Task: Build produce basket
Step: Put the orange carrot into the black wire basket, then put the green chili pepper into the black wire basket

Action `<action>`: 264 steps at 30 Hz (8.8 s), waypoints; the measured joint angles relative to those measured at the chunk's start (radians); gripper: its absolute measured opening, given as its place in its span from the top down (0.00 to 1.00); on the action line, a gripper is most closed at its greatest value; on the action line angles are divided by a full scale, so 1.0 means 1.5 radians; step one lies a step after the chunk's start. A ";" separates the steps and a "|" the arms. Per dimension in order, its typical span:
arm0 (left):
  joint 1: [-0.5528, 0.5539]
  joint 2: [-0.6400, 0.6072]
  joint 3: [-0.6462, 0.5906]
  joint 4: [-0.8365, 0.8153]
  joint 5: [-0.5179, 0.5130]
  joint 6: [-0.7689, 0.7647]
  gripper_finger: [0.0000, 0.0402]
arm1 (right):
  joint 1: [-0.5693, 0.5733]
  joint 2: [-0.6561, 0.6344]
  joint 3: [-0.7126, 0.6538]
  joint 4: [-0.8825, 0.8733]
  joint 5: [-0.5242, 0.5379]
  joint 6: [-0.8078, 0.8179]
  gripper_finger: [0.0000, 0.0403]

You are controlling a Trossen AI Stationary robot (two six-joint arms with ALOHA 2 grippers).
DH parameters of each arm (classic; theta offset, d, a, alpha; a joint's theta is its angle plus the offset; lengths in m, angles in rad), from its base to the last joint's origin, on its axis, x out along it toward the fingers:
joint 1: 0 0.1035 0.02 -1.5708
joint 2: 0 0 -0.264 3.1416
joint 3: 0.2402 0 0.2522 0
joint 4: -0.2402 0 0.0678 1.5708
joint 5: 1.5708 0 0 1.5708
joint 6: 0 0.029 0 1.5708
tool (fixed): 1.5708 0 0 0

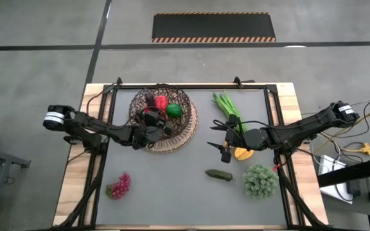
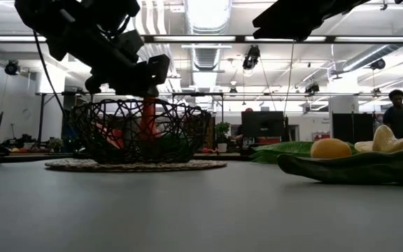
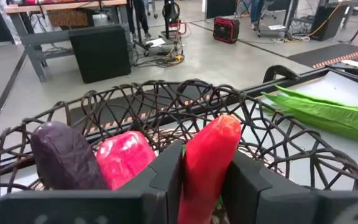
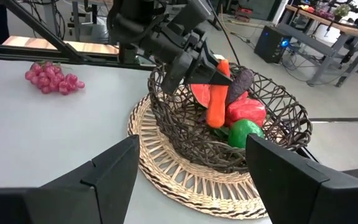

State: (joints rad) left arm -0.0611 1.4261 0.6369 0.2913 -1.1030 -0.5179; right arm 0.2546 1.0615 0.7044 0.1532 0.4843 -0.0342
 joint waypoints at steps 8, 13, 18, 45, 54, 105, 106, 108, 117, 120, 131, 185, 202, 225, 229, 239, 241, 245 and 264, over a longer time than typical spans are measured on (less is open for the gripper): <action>0.012 0.001 0.012 0.017 0.035 -0.005 0.80 | 0.000 0.000 0.000 0.000 0.000 0.000 0.32; 0.035 0.001 0.021 0.011 0.061 -0.045 0.80 | 0.000 0.000 0.000 0.000 0.000 0.000 0.32; 0.068 0.001 0.022 0.003 0.103 -0.081 0.80 | 0.000 0.000 0.001 0.000 0.000 0.006 0.32; 0.118 0.000 0.022 -0.020 0.154 -0.105 0.47 | 0.000 0.000 0.001 -0.010 -0.001 0.005 0.32; 0.137 -0.057 0.021 -0.027 0.147 -0.058 0.40 | 0.000 0.000 0.001 -0.015 -0.001 0.011 0.32; -0.257 -0.111 0.007 0.300 0.433 0.396 0.40 | 0.115 0.336 0.260 -0.591 -0.242 0.254 0.32; -0.257 -0.111 0.008 0.301 0.431 0.404 0.40 | 0.120 0.351 0.270 -0.607 -0.248 0.258 0.32; -0.257 -0.111 0.008 0.301 0.429 0.408 0.40 | 0.128 0.380 0.287 -0.627 -0.264 0.270 0.32; -0.257 -0.114 0.008 0.301 0.428 0.423 0.40 | 0.137 0.453 0.315 -0.626 -0.293 0.294 0.47; -0.257 -0.114 0.008 0.299 0.428 0.423 0.40 | 0.137 0.454 0.315 -0.607 -0.293 0.292 0.65; -0.257 -0.114 0.008 0.295 0.428 0.424 0.40 | 0.138 0.454 0.314 -0.595 -0.289 0.283 0.85; -0.208 0.108 0.024 0.612 0.398 0.385 0.40 | 0.036 0.324 -0.094 0.690 -0.130 -0.089 0.84; -0.185 0.226 0.080 0.703 0.467 0.360 0.42 | 0.034 0.324 -0.094 0.686 -0.133 -0.090 0.84; -0.187 0.176 0.070 0.640 0.418 0.366 0.84 | 0.034 0.213 -0.093 0.574 -0.128 -0.003 0.29; -0.187 0.115 0.064 0.551 0.356 0.366 0.84 | 0.034 0.126 -0.093 0.463 -0.128 0.027 0.24; -0.159 -0.110 0.068 0.163 0.171 0.347 0.86 | 0.034 -0.050 -0.093 0.215 -0.056 0.041 0.25; -0.133 -0.152 0.065 0.084 0.157 0.325 0.86 | 0.034 -0.062 -0.093 0.193 -0.043 0.040 0.26; -0.060 -0.213 0.067 -0.106 0.164 0.233 0.87 | 0.034 -0.064 -0.095 0.183 -0.041 0.028 0.28; 0.167 -0.121 0.068 -0.324 0.401 0.126 0.88 | 0.033 -0.047 -0.096 0.180 -0.025 0.016 0.27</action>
State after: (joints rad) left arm 0.1895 1.2451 0.7394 -0.1950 -0.5013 -0.3285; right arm 0.3046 0.9905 0.5610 0.4229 0.4471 -0.0101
